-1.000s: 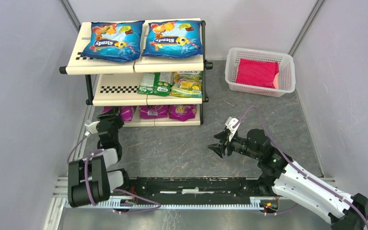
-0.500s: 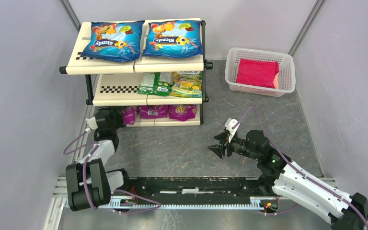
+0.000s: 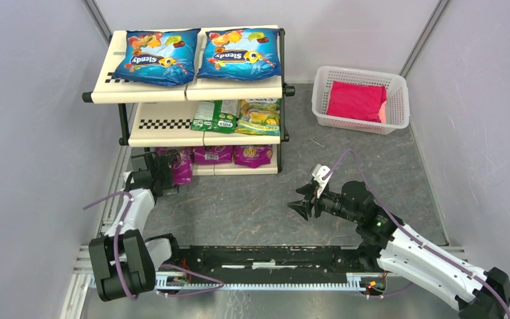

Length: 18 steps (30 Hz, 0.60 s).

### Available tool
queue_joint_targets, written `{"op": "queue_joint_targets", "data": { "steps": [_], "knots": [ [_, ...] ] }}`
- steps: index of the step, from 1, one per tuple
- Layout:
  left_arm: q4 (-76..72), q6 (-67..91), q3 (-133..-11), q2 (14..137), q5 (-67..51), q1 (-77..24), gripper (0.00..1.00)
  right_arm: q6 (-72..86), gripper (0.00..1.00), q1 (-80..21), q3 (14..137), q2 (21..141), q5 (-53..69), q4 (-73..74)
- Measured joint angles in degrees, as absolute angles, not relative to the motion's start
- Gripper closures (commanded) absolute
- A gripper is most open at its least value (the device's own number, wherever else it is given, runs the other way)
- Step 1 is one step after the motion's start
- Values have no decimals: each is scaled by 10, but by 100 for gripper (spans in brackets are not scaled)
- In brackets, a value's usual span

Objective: Place and organize the candy bags onto the shelf

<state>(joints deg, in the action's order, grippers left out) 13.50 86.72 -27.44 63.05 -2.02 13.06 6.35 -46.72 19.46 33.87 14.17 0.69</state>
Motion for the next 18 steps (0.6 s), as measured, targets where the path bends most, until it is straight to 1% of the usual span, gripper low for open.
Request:
{"op": "queue_joint_targets", "data": {
  "steps": [3,4,6,7,8,11,13,14,18],
  "knots": [
    [154,867,-278,607,-21,131,6,64,38,-467,194,336,143,7],
    [158,867,-278,599,-22,131,11,64,38,-467,194,336,144,7],
    [161,867,-278,587,-27,132,30,64,38,-467,194,336,145,7],
    [162,864,-278,585,-31,134,35,64,38,-467,194,336,145,7],
    [162,860,-278,586,-34,135,37,64,38,-467,194,336,145,7],
    [156,852,-279,596,-37,140,46,64,38,-467,194,336,145,6],
    [152,848,-286,613,-36,142,50,64,38,-467,194,337,145,6],
    [148,845,-290,621,-36,142,54,64,38,-467,194,337,145,6],
    [129,826,-324,668,-35,144,59,64,38,-467,194,337,145,7]
  ]
}}
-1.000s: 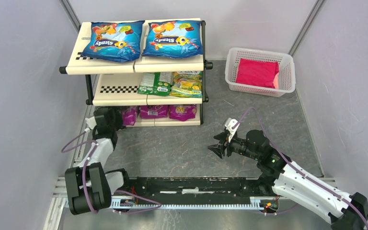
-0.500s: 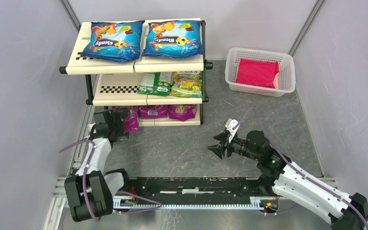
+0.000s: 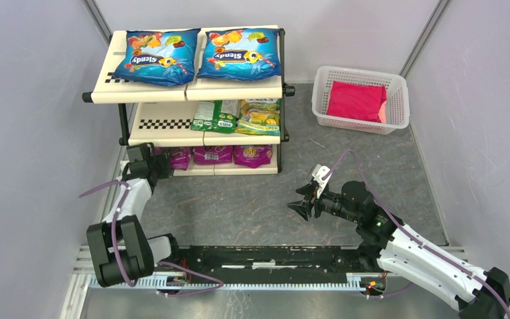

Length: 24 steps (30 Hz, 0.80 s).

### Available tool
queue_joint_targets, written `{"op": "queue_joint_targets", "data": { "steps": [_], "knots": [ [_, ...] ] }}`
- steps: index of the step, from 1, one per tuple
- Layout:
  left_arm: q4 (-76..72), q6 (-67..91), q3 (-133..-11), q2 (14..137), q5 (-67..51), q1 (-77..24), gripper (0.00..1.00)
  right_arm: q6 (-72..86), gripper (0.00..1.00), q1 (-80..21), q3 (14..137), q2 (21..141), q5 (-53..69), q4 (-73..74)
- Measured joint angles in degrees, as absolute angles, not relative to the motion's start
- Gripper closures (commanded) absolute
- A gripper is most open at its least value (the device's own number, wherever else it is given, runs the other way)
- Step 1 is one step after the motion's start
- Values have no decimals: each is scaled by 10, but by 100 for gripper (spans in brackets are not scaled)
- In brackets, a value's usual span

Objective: Place and organize the candy bags onto the shelf

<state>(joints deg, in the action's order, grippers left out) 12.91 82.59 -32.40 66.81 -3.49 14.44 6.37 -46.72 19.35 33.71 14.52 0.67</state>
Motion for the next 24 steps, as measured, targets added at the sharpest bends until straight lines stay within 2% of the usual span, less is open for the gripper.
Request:
{"op": "queue_joint_targets", "data": {
  "steps": [4,11,13,16,20,24],
  "knots": [
    [93,813,-356,721,-38,144,61,64,38,-467,194,339,145,6],
    [32,811,-376,784,-68,145,57,64,38,-467,194,346,145,7],
    [17,811,-376,788,-77,145,49,64,38,-467,194,346,145,7],
    [10,807,-375,789,-94,146,26,68,38,-467,194,346,145,8],
    [36,796,-368,774,-108,145,3,70,38,-467,194,346,145,11],
    [107,795,-331,697,-106,145,0,73,38,-467,205,347,142,22]
  ]
}}
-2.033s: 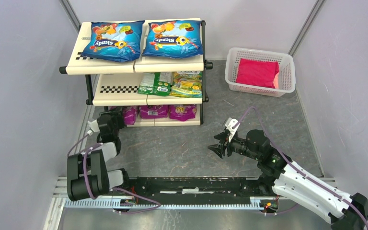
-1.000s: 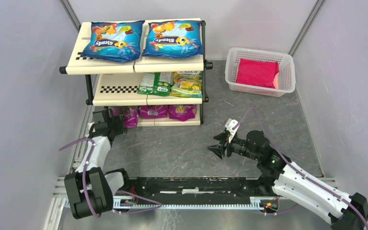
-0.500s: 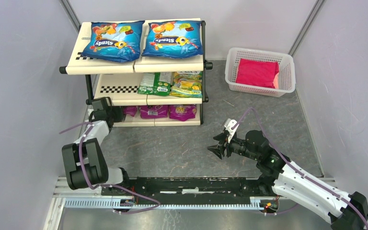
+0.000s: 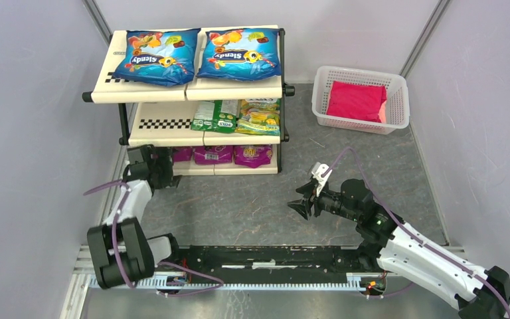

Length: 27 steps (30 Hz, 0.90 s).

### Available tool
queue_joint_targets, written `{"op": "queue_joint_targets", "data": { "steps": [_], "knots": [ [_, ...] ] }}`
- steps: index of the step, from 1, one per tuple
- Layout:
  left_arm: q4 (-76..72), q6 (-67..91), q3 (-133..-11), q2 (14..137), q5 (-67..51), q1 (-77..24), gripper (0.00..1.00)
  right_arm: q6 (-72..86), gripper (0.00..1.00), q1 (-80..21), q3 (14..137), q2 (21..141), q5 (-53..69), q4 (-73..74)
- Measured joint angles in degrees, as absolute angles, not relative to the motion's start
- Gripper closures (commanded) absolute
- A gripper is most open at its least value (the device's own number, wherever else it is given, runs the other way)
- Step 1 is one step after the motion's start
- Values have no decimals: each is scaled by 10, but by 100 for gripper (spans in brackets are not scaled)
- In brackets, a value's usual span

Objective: Place and organize the candy bags onto the shelf

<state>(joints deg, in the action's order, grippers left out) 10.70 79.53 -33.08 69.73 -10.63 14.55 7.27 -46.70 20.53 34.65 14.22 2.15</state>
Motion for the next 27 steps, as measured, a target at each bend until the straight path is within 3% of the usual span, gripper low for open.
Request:
{"op": "queue_joint_targets", "data": {
  "steps": [4,10,17,21,27],
  "knots": [
    [202,794,-324,615,-95,146,0,76,33,-467,236,353,129,44],
    [343,776,-346,502,-94,148,0,81,3,-467,374,369,42,156],
    [435,698,-534,352,-29,149,0,51,2,-467,591,387,-69,254],
    [378,577,-680,372,-53,140,0,17,2,-467,696,401,-112,291],
    [281,410,-857,429,-186,47,0,-37,2,-467,810,403,-175,310]
  ]
}}
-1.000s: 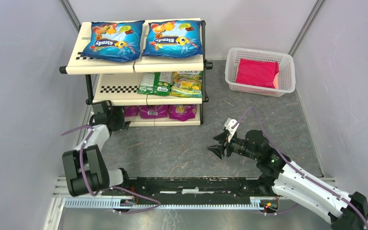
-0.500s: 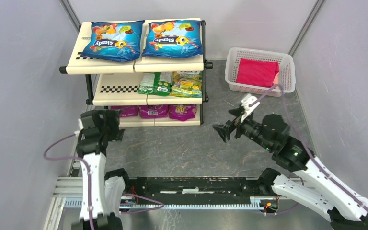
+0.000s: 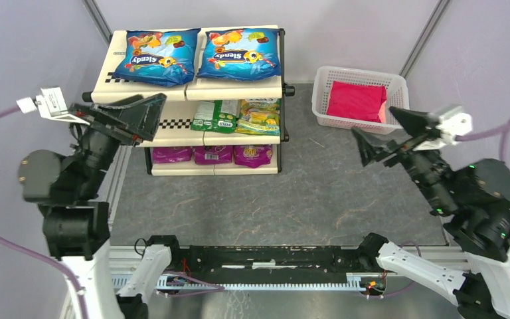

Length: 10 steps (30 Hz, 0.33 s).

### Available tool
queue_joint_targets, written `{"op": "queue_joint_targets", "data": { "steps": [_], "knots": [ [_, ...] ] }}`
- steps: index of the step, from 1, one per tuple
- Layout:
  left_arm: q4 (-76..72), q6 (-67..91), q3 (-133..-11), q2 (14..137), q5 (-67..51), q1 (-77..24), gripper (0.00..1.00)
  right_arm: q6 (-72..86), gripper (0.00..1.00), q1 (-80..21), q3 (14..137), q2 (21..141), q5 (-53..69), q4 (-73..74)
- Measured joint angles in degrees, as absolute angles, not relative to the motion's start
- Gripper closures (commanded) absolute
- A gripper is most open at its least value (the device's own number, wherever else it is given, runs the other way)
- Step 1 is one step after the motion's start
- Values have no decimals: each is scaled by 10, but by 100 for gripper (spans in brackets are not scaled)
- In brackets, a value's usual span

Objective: Place and organize the candy bags onto the shelf

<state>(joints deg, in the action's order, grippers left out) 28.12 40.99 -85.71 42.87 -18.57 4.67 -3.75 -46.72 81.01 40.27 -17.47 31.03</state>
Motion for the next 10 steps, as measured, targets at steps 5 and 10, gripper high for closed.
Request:
{"op": "queue_joint_targets", "data": {
  "steps": [5,10],
  "knots": [
    [259,304,-996,481,-258,-90,0,-64,2,-467,847,371,-231,297],
    [257,235,-1023,473,-263,-123,0,-74,2,-467,799,296,-296,232]
  ]
}}
